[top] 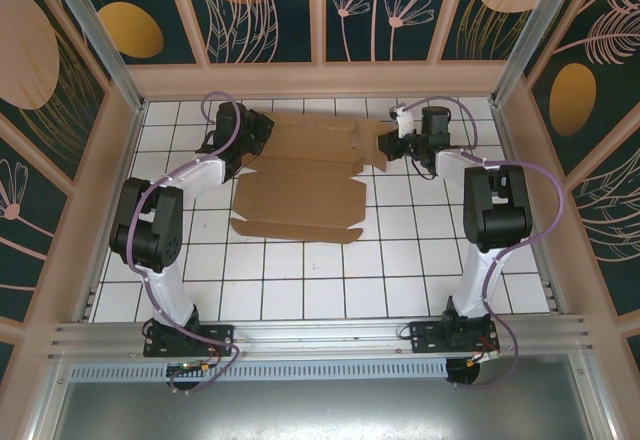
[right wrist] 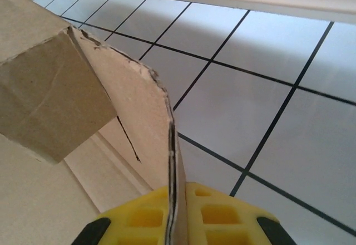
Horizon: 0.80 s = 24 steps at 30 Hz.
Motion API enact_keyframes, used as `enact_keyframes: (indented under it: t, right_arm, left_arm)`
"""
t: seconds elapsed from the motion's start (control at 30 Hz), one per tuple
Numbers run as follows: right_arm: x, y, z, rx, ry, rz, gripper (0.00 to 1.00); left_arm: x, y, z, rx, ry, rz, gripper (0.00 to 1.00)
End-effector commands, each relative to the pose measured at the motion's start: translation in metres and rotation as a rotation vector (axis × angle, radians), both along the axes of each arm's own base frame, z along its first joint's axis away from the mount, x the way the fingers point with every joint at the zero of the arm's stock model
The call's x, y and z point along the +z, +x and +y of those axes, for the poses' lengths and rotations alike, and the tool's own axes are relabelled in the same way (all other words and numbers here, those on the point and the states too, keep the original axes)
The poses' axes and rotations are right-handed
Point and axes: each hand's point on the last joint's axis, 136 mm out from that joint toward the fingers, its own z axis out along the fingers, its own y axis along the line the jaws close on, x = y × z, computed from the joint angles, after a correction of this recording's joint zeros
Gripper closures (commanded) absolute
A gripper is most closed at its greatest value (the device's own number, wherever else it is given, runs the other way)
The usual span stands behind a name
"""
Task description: Fold the paper box
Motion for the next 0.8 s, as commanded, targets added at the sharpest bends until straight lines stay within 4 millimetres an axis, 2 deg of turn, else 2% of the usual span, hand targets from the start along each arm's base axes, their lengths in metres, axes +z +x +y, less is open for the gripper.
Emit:
enact_keyframes:
  t: [0.0, 0.37, 0.6, 0.77]
  right_arm:
    - [0.040, -0.004, 0.014, -0.018, 0.096, 0.020, 0.91]
    - [0.038, -0.026, 0.040, -0.089, 0.223, 0.313, 0.85]
    - [0.043, -0.050, 0.070, -0.052, 0.307, 0.356, 0.81]
    - [0.036, -0.074, 0.085, 0.016, 0.302, 0.296, 0.68]
  left_arm:
    - [-0.031, -0.009, 0.004, -0.004, 0.016, 0.091, 1.00]
    - [-0.026, -0.011, 0.005, -0.005, 0.011, 0.071, 1.00]
    - [-0.022, -0.012, 0.005, -0.007, 0.013, 0.058, 1.00]
    - [-0.019, -0.014, 0.004, -0.017, -0.004, 0.043, 1.00]
